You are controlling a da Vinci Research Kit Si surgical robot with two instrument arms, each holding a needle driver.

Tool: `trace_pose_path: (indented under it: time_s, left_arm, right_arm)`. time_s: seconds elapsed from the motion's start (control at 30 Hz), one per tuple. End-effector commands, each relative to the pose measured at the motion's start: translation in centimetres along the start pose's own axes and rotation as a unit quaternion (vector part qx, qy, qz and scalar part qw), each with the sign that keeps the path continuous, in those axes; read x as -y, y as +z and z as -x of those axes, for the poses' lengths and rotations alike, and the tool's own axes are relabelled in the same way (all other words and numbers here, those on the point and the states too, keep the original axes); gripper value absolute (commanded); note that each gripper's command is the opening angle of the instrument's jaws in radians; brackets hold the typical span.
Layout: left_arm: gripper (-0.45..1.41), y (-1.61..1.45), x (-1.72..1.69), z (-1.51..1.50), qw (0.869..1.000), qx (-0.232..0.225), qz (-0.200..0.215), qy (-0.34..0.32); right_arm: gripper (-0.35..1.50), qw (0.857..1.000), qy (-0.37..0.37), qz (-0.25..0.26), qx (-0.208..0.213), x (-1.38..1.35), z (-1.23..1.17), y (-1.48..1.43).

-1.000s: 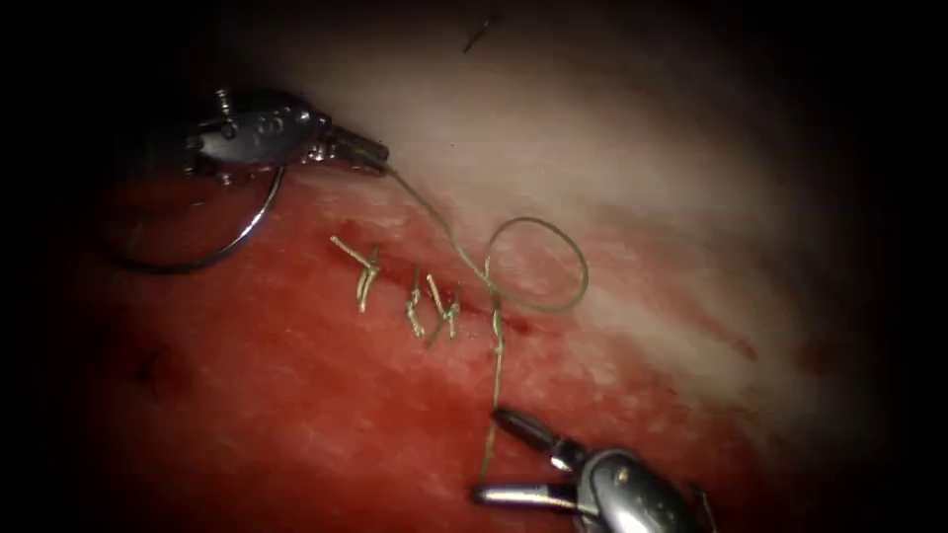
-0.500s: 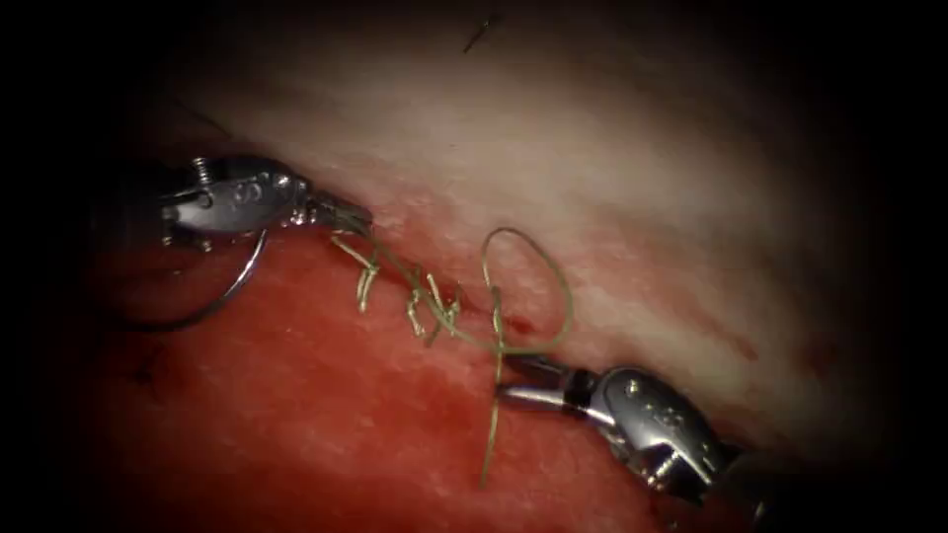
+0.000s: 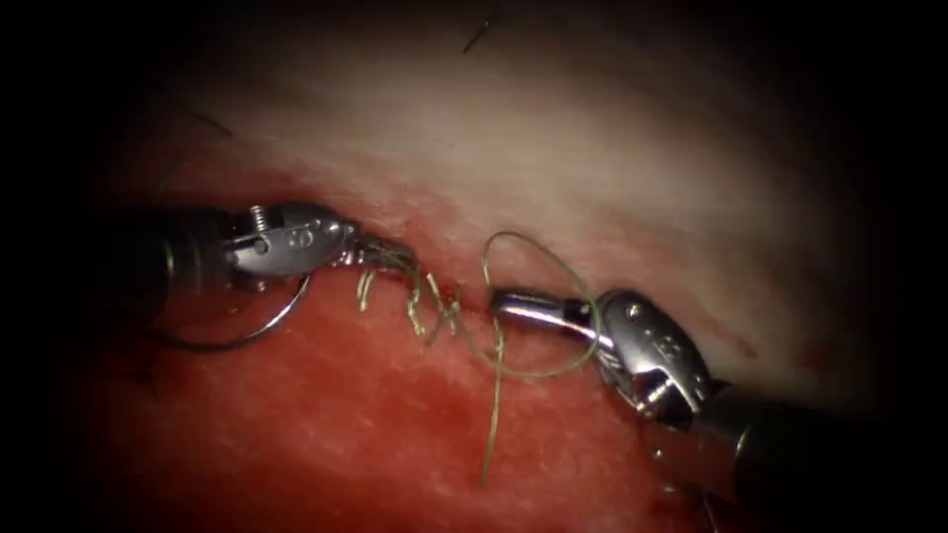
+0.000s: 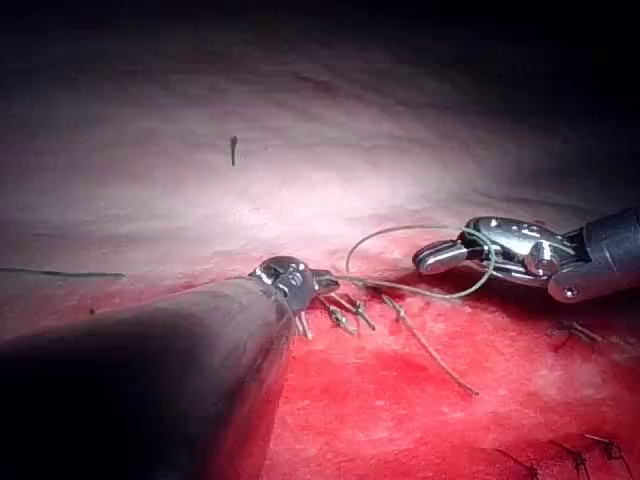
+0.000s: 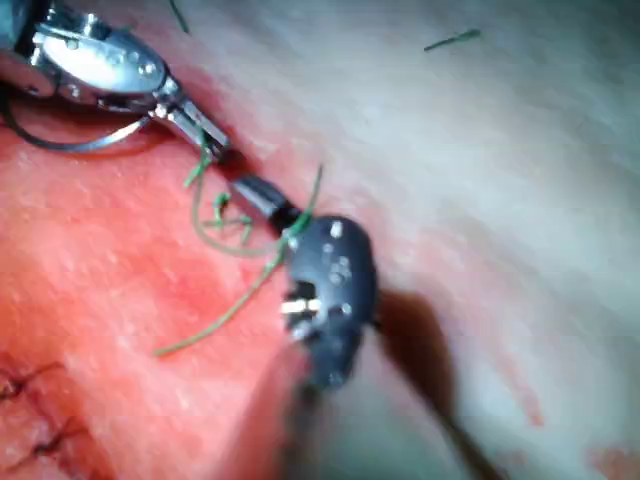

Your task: Wound Closure

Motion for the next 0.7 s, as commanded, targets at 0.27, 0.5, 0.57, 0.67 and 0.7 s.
trace_pose_path:
  time_s: [0.27, 0.5, 0.57, 0.67, 0.7]
  left_arm:
    - [-0.45, 0.41, 0.09, -0.06, 1.0, 0.025, -0.017, 0.004]
    - [-0.45, 0.66, 0.32, -0.07, 0.999, 0.044, -0.027, 0.006]
    - [-0.45, 0.67, 0.42, -0.01, 0.999, 0.045, -0.028, 0.007]
    - [-0.45, 0.66, 0.47, 0.02, 0.999, 0.045, -0.028, 0.007]
    - [-0.45, 0.65, 0.48, 0.06, 0.998, 0.048, -0.029, 0.008]
  right_arm:
    - [-0.35, 0.996, 0.017, -0.087, -0.007, -0.1, 0.0, 0.22]
    - [-0.35, 0.987, 0.024, -0.158, 0.013, -0.1, 0.0, 0.26]
    - [-0.16, 0.983, 0.021, -0.178, 0.038, -0.1, 0.01, 0.28]
    - [0.09, 0.98, 0.011, -0.192, 0.052, -0.08, 0.04, 0.3]
    - [0.39, 0.974, -0.026, -0.212, 0.077, -0.04, 0.12, 0.35]
